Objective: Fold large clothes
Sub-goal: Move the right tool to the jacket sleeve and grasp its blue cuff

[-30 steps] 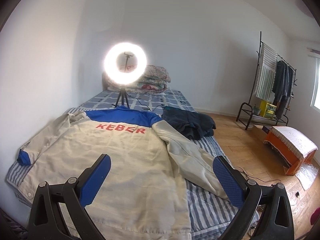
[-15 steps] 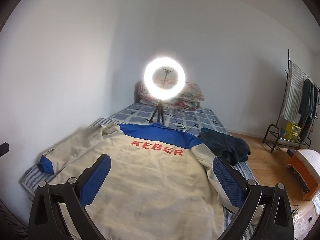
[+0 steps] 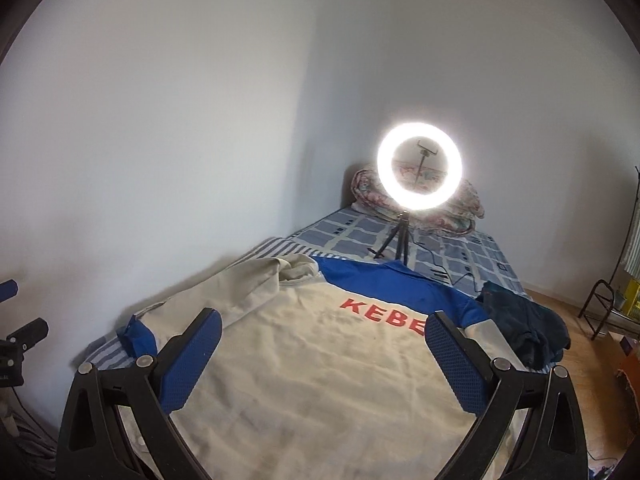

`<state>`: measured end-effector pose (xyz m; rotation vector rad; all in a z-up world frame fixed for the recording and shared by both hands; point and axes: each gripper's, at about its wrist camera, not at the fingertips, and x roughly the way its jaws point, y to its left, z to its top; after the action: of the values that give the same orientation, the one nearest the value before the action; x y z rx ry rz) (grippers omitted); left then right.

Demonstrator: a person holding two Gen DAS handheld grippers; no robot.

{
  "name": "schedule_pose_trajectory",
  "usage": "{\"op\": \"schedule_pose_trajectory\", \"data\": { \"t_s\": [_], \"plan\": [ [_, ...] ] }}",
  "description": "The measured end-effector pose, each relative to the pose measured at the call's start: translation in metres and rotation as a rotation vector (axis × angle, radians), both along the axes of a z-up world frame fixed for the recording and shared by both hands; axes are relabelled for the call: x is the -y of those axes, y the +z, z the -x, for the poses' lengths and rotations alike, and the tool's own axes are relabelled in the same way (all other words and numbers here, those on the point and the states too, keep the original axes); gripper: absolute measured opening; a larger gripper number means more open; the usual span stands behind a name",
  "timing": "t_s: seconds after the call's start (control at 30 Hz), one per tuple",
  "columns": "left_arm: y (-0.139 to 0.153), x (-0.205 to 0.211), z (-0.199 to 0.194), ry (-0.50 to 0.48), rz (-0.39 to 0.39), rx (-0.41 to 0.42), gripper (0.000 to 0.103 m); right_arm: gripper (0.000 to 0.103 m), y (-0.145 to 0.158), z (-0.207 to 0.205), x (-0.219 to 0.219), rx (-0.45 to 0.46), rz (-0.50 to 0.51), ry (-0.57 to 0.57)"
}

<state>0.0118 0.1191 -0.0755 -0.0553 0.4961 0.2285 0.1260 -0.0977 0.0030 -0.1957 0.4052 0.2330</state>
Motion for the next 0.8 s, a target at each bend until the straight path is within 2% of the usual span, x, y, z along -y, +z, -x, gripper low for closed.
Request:
{"op": "schedule_pose_trajectory", "data": {
  "t_s": [0.13, 0.3, 0.37, 0.43, 0.5, 0.57, 0.67, 0.8],
  "plan": [
    [-0.015, -0.015, 0.006, 0.018, 0.055, -0.021, 0.101, 0.099, -0.01, -0.016, -0.025, -0.053, -0.017, 0.085],
    [-0.03, -0.033, 0.015, 0.041, 0.129, -0.036, 0.085, 0.094, -0.028, -0.037, -0.059, -0.144, -0.042, 0.191],
    [-0.034, -0.038, 0.016, 0.039, 0.159, -0.042, 0.085, 0.083, -0.038, -0.046, -0.072, -0.212, -0.063, 0.243],
    [-0.037, -0.042, 0.016, 0.037, 0.18, -0.05, 0.083, 0.082, -0.051, -0.059, -0.086, -0.293, -0.102, 0.282],
    [-0.038, -0.042, 0.015, 0.033, 0.176, -0.055, 0.077, 0.077, -0.066, -0.072, -0.098, -0.372, -0.14, 0.294],
    [-0.039, -0.041, 0.016, 0.025, 0.168, -0.055, 0.077, 0.066, -0.083, -0.082, -0.109, -0.469, -0.192, 0.318],
    [-0.04, -0.038, 0.017, 0.018, 0.151, -0.057, 0.077, 0.065, -0.115, -0.099, -0.124, -0.609, -0.276, 0.325],
    [-0.041, -0.038, 0.015, 0.007, 0.144, -0.064, 0.077, 0.065, -0.153, -0.117, -0.142, -0.748, -0.349, 0.309]
  ]
}}
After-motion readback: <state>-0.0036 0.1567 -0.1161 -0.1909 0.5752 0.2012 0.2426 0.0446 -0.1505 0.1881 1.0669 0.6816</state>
